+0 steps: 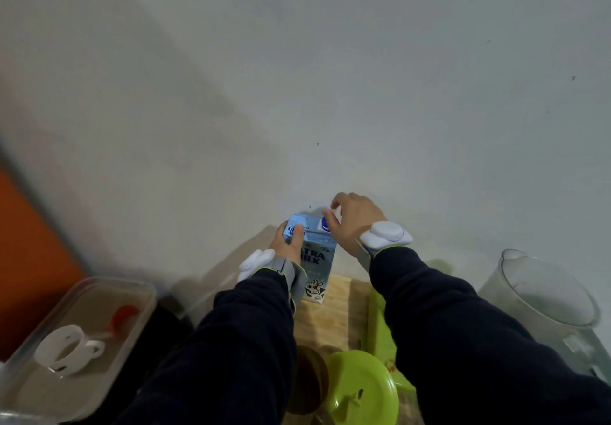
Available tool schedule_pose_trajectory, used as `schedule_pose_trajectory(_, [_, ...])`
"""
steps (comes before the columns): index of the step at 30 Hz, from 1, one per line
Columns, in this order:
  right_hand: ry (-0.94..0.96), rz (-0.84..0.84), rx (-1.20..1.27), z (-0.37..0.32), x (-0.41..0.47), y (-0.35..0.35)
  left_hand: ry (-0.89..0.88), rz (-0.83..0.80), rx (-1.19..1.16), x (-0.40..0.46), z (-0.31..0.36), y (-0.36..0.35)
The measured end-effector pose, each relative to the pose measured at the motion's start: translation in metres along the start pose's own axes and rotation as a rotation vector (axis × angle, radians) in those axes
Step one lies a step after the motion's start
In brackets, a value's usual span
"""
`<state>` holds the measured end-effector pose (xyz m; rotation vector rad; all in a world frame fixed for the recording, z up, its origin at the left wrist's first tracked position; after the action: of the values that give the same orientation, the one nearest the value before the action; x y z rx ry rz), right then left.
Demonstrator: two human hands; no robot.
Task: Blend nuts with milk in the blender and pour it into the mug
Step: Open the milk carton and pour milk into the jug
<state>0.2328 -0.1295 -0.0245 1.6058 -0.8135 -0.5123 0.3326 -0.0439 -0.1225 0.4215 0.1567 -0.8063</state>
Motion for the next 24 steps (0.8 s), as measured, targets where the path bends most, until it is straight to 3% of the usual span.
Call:
schedule_pose_trajectory(3, [0.024, -0.138, 0.087, -0.005, 0.008, -0.017, 0.001, 0.013, -0.028, 0.0, -0.002, -0.002])
schedule_pose_trajectory(6, [0.015, -0.164, 0.1, -0.002, 0.015, -0.02, 0.007, 0.021, -0.014, 0.001, -0.001, -0.001])
schedule_pose_trajectory(12, [0.074, -0.307, -0.096, -0.005, 0.024, -0.033, -0.002, 0.024, -0.045, -0.001, 0.0, -0.001])
schedule_pose_trajectory(17, [0.021, -0.228, -0.17, -0.002, 0.021, -0.019, 0.02, 0.01, -0.04, 0.001, -0.005, -0.001])
schedule_pose_trajectory(21, [-0.001, -0.002, -0.23, 0.003, 0.008, -0.001, -0.001, -0.004, -0.019, 0.003, -0.005, -0.002])
schedule_pose_trajectory(24, [-0.018, -0.056, -0.195, 0.005, 0.003, -0.01, 0.003, -0.01, -0.009, 0.005, -0.006, -0.003])
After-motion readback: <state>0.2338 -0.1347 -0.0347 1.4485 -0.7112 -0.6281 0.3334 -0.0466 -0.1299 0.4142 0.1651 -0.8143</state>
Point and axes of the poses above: each hand's wrist, its own x-axis towards the middle knuckle, its own y-axis out of the back of the hand, z = x × y, the point moved 9 cm from there along x, towards the middle knuckle, and after that the axes turned 1 degree about x, right-handed, at the moved point
